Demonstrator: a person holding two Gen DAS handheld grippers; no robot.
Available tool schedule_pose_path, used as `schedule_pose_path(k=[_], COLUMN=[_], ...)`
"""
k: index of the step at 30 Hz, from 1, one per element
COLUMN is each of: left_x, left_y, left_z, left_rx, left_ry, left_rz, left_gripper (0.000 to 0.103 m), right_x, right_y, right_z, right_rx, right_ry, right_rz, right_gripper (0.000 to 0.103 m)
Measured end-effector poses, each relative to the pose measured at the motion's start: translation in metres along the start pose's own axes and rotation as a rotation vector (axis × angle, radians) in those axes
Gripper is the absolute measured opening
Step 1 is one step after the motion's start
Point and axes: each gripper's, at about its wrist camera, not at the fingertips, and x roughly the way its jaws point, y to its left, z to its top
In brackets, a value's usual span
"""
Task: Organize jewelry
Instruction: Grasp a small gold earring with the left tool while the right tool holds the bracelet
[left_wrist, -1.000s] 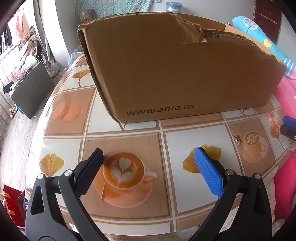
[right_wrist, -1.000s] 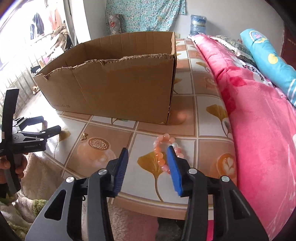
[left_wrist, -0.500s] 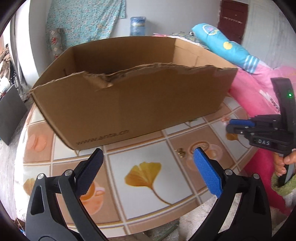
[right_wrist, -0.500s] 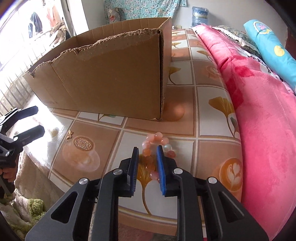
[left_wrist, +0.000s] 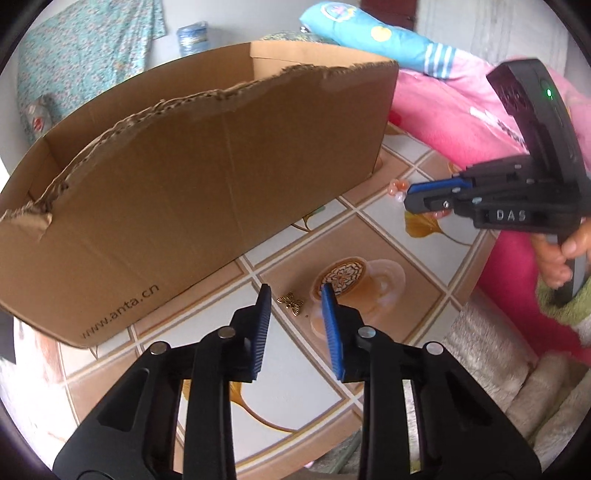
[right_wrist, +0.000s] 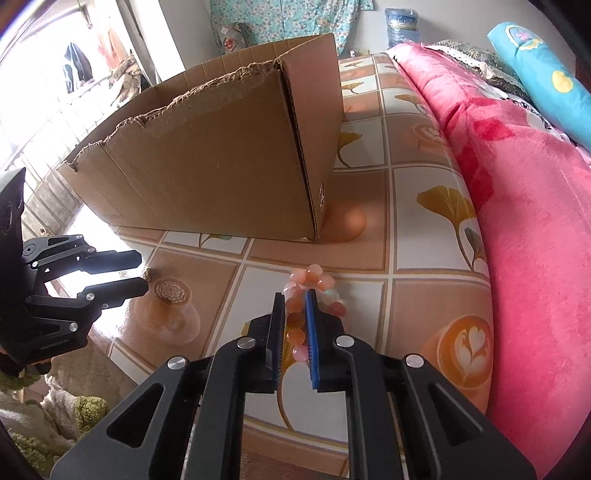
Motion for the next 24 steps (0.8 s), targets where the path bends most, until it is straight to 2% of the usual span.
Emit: schedule_pose_path(k=[5,8,13,15,24], left_x=[0.005,0.007,0.011,0.011,0.009], left_y=[0.005,0.013,0.017,0.016,0.01], left_z=[0.002,0.006,0.01,0.013,0.01], left_rx=[0.112,0.122,0.176,0.188,0.219], left_ry=[0.042,0.07,0.107,0.116,0.095], left_rz=[-0.03,-0.079,-0.106,-0.101,-0.065], left_gripper=[0.023,0.023,0.018,0.013,0.012], right_x=[0.0,-0.001,-0.002,-0.002,-0.002], right_y=[-0.005,-0.006,-0.007,-0.007,-0.006], right_z=[0.0,0.0,-0.002,-0.002,-0.002], right_rx=[-0.001,-0.004,0.0,0.003,-0.008], right_ry=[0.003,0.003,-0.001,-0.002,-0.003], right_rz=[0.038,0.05,0.062,0.065,0.061], right_gripper=[0.011,0.011,0.011,0.011,0.011])
